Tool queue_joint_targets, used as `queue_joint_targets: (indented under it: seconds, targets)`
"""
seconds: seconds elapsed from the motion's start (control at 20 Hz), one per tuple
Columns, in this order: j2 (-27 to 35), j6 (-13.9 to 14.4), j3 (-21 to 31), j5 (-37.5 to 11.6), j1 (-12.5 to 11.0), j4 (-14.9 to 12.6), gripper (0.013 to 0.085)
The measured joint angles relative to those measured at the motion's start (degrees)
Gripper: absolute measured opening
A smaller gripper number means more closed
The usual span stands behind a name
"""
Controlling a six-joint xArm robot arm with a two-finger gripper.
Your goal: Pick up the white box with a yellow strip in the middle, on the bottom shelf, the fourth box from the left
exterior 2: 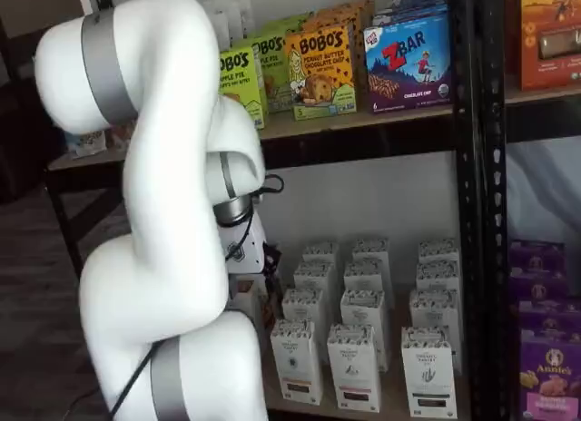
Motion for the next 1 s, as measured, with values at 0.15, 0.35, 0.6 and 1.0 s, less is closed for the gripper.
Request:
queue_joint_targets:
  seconds: [0.15, 0.35, 0.6, 1.0]
  targets:
    - [1.5, -0.5, 0.3, -2.3, 0.1, 0.7, 0.085]
    - [3.9, 0.3, 0.3, -4.9, 0.0, -0.3, 0.085]
    - [7.6, -0.6, -0.7, -8.4, -0.4, 0.3, 0.085]
    - [15.3, -4.0, -5.0, -11.1, -1.4, 2.9, 0.085]
